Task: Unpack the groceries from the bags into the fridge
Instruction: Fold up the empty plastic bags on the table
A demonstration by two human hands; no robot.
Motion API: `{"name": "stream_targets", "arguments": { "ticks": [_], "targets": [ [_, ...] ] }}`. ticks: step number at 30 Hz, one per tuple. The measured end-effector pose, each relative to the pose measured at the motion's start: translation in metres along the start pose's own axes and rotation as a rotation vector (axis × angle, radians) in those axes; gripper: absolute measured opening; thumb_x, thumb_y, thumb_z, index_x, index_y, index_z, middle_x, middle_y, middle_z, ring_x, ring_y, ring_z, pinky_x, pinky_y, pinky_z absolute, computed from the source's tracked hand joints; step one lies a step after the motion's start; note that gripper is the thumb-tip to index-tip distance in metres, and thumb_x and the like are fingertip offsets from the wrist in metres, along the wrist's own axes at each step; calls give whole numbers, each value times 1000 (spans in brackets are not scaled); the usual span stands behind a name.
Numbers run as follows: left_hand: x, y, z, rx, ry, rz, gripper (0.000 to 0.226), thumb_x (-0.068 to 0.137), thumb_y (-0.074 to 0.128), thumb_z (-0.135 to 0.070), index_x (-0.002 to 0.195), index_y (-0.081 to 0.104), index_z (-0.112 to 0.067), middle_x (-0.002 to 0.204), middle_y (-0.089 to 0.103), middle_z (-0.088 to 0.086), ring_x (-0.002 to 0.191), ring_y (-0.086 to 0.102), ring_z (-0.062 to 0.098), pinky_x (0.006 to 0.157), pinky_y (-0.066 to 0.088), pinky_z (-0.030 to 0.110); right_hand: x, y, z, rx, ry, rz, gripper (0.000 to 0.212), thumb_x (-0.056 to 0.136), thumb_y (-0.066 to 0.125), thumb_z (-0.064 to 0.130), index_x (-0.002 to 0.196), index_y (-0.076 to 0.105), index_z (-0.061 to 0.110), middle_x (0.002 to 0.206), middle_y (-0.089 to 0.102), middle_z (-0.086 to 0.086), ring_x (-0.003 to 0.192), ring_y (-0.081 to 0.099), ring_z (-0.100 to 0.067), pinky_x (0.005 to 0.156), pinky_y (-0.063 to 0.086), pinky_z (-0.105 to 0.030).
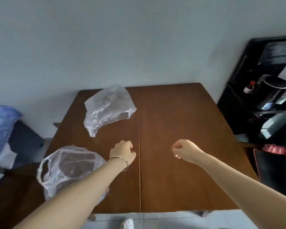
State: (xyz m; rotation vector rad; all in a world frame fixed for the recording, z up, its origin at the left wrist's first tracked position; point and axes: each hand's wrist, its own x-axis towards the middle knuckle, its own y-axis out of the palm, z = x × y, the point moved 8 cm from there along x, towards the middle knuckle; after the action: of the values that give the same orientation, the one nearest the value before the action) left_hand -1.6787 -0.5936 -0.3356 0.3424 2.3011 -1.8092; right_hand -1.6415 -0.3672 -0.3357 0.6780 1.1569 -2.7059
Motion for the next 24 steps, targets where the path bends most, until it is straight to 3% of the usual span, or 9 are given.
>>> {"name": "stream_targets", "arguments": {
  "ticks": [5,7,9,13,16,18,20,22,24],
  "targets": [
    [31,-15,165,452,-214,123,100,77,58,-64,149,-5,-31,157,-9,8,144,-2,37,111,20,55,49,91,70,30,13,108,13,84,51,19,91,61,22,82,65,5,82,64,-15,76,51,-28],
    [39,-13,218,550,-261,187,112,74,62,-64,147,-16,-30,156,-16,11,143,-1,41,110,21,56,64,120,91,7,22,129,11,84,53,23,92,58,25,88,63,4,82,62,-14,72,49,-25],
    [46,-5,262,389,-386,275,104,79,68,-48,149,-7,-32,157,-3,12,140,20,37,106,35,48,74,147,106,21,43,149,10,85,54,25,94,57,27,93,62,5,82,61,-13,71,48,-23],
    [67,1,285,78,-376,252,28,94,46,-11,119,58,-11,118,61,9,106,59,25,85,49,32,79,188,128,25,66,192,29,86,60,32,114,57,24,110,56,5,93,56,-9,80,45,-20],
    [81,-4,258,-286,-274,187,26,90,41,-5,83,64,-15,87,64,4,82,60,21,68,46,27,77,210,143,70,62,322,91,75,72,49,146,21,26,146,29,-5,128,42,-18,96,36,-23],
    [82,-21,224,-576,-154,140,34,85,42,3,68,61,-20,74,61,2,67,53,17,59,41,23,78,221,152,51,26,408,123,65,80,49,149,-9,31,156,2,-4,142,23,-23,110,29,-32],
    [77,-35,192,-772,-54,187,41,84,42,8,63,62,-21,74,62,4,61,48,18,53,40,19,82,223,160,99,-24,417,137,57,85,44,146,-19,35,156,-2,3,143,18,-19,114,28,-38],
    [70,-45,162,-950,21,272,47,86,44,9,57,64,-23,83,66,7,72,57,23,56,46,16,87,212,172,241,-67,330,133,49,85,45,148,-3,38,148,24,8,134,35,-12,109,37,-33],
    [63,-53,136,-1008,108,357,51,89,48,5,54,67,-27,94,70,8,97,64,24,74,52,22,93,192,181,251,-156,182,82,55,79,47,127,43,35,114,56,16,104,55,2,93,44,-15]
  ]
}}
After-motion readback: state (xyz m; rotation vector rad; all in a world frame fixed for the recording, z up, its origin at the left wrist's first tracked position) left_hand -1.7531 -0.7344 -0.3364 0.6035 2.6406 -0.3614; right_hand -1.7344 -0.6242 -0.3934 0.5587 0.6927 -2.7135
